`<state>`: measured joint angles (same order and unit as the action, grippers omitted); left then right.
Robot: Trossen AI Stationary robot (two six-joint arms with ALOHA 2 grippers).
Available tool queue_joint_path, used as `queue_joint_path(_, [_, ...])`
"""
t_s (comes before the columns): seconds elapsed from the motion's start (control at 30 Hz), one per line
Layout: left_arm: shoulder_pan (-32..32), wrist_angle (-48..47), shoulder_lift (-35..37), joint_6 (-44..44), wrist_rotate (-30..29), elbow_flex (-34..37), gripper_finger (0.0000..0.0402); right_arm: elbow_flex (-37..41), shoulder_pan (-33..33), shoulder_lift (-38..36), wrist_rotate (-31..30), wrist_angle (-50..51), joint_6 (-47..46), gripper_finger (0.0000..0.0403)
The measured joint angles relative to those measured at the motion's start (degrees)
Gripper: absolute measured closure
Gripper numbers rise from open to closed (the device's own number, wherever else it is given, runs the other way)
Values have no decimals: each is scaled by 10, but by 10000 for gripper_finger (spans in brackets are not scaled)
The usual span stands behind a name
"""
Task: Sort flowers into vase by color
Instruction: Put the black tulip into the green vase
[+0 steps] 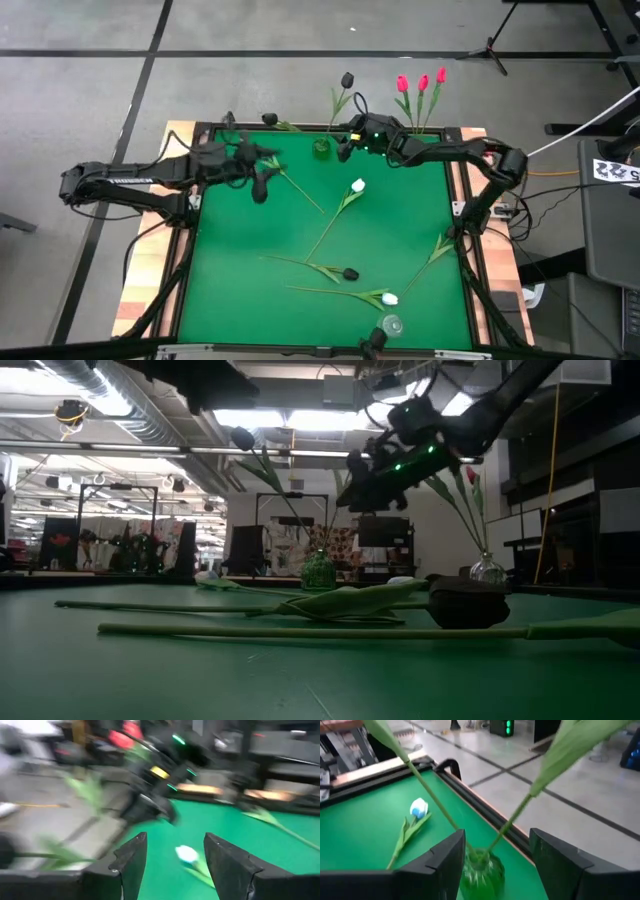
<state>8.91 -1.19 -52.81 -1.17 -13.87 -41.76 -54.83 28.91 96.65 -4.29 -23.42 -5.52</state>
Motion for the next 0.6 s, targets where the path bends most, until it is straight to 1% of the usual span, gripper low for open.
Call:
queue_joint_path(0.07, [-7, 1, -21, 18, 48, 0, 208, 0, 0, -29, 0, 52, 1, 182])
queue_joint_path(0.17, [-18, -1, -58, 48, 98, 0, 208, 0, 0, -75, 0, 124, 2, 182])
queue_joint_path(0.23, [-26, -28, -76, 68, 132, 0, 208, 0, 0, -104, 0, 169, 2, 182])
queue_joint_path(0.33, [-46, -82, -99, 73, 187, -1, 208, 0, 0, -139, 0, 226, 2, 182])
queue_joint_path(0.37, [-53, -99, -105, 73, 199, 0, 208, 0, 0, -147, -1, 236, 2, 182])
queue_joint_path(0.5, [-90, -114, -125, 70, 225, 0, 208, 0, 0, -168, -1, 263, 2, 182])
queue_joint_path(0.6, [-127, -114, -142, 58, 230, 0, 208, 0, 0, -171, -1, 267, 2, 182])
